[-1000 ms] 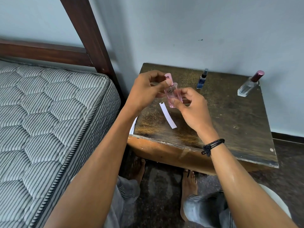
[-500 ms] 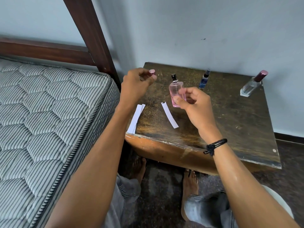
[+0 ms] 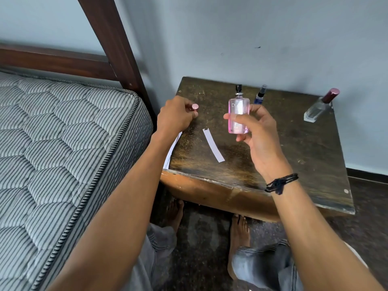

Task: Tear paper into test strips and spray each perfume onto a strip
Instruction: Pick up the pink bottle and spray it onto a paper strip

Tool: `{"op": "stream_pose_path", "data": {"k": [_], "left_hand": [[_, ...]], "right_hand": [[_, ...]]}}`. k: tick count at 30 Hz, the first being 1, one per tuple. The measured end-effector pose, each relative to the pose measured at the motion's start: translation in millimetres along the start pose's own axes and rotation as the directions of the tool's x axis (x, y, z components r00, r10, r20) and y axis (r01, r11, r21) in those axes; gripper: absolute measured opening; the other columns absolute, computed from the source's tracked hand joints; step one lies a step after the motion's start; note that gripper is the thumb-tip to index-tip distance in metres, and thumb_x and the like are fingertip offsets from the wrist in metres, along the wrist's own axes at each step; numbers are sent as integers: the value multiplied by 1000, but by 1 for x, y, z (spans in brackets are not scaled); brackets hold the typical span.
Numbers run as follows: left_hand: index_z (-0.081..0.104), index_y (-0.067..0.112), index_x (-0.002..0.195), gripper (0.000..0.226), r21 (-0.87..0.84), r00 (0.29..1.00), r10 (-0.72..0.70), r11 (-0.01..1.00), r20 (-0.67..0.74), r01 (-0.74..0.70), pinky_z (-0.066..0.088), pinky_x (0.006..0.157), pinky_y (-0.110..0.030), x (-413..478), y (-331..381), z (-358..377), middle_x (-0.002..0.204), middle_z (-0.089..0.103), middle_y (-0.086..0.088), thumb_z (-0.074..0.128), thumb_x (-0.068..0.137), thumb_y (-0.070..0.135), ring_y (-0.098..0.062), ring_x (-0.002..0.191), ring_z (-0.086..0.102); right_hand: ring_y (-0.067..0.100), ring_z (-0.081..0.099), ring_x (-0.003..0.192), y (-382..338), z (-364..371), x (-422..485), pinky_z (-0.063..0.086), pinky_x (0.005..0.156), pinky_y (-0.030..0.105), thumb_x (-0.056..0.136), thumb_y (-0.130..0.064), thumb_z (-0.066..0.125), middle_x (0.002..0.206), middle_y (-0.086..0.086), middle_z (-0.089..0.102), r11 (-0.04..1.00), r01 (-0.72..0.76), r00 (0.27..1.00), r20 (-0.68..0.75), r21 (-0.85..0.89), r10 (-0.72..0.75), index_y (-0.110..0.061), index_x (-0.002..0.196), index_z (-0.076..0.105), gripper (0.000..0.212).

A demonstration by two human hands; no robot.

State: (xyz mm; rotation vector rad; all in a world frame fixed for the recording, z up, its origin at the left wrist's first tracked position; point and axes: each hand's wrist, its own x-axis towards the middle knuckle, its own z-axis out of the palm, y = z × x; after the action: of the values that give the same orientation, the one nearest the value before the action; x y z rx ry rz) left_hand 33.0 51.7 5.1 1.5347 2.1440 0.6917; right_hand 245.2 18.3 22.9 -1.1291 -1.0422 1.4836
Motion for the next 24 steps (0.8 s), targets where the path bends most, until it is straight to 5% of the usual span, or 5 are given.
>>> {"op": "stream_pose_path", "data": {"k": [13, 17, 24], "left_hand": [[67, 20, 122, 42, -19, 994, -106, 994, 21, 106, 51, 99, -37, -1, 4, -15, 107, 72, -1, 75, 81, 18, -24, 107, 65], [74, 20, 82, 7, -21, 984, -94, 996, -154, 92, 50, 80, -31, -17, 15, -17, 90, 74, -4, 66, 83, 21, -27, 90, 69], [73, 16, 100, 19, 148, 996, 57, 987, 70, -67, 46, 78, -31, -39, 20, 6, 97, 73, -2, 74, 83, 24, -27, 96, 67]], "right_hand": [[23, 71, 85, 2, 1, 1, 42, 50, 25, 80, -13, 81, 109, 13, 77, 999, -9, 1000, -13, -37, 9, -16, 109, 60, 36], [20, 72, 79, 3, 0, 2, 40, 45, 23, 84, -12, 80, 101, 9, 79, 999, -6, 1000, -11, -45, 5, -16, 109, 58, 34], [16, 58, 67, 5, -4, 2, 37, 42, 21, 87, -27, 80, 91, 6, 75, 998, -2, 1000, -5, -64, 1, -13, 113, 59, 37]]}}
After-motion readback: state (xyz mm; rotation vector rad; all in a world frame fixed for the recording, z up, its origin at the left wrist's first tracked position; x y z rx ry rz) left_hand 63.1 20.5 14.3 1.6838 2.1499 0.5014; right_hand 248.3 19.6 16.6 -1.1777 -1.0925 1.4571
